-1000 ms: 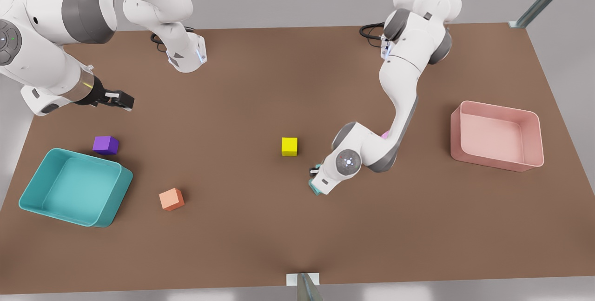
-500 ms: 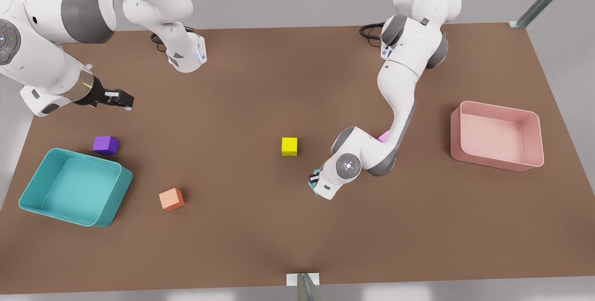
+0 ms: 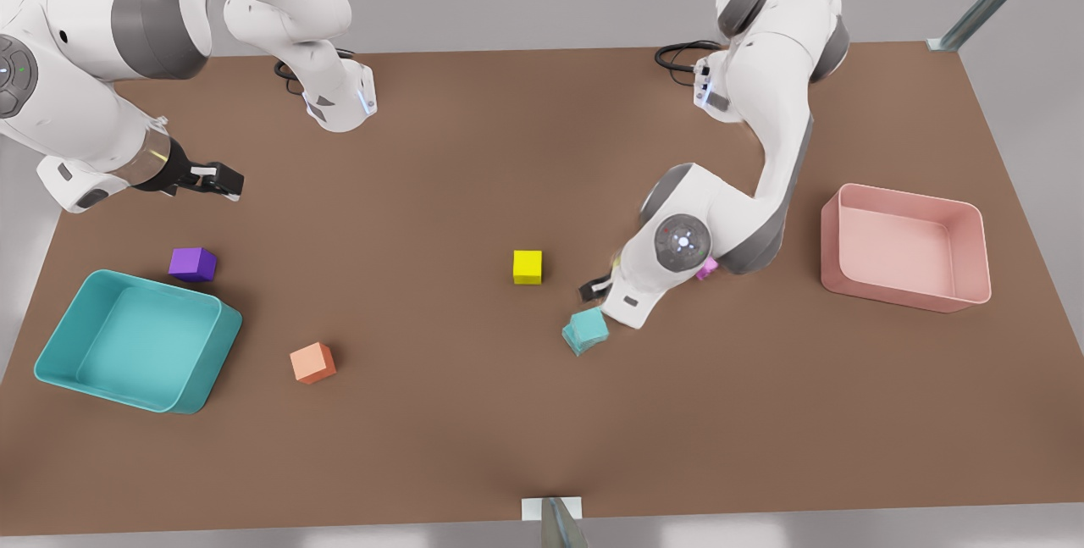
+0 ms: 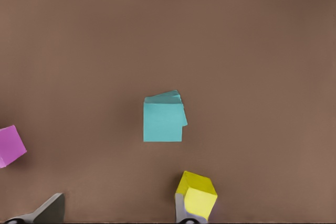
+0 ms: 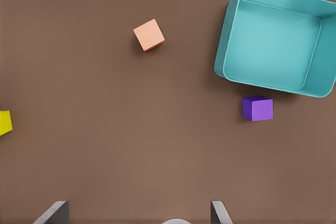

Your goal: Stack the two blue cubes on top of each other

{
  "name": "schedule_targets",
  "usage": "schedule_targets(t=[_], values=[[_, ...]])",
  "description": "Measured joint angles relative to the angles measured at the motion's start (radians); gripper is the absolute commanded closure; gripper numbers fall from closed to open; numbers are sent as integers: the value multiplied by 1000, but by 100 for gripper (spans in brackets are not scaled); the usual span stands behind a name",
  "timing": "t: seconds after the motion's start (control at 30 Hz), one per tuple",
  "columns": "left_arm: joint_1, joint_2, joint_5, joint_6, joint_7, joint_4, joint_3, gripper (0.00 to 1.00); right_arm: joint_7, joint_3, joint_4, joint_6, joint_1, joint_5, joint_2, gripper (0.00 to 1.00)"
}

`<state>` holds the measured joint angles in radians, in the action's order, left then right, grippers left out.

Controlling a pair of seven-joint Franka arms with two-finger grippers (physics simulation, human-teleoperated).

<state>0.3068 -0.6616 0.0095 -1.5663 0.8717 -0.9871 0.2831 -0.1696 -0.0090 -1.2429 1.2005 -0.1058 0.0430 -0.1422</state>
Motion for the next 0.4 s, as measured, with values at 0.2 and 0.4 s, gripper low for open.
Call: schedule_targets(t=[0.2,0.4], values=[[-289,328,-3,163,-144,-399,-58,0,3,0,0,0,0,0,0,0],[-280,475,-34,116,-352,-560,-154,0,6,0,0,0,0,0,0,0]])
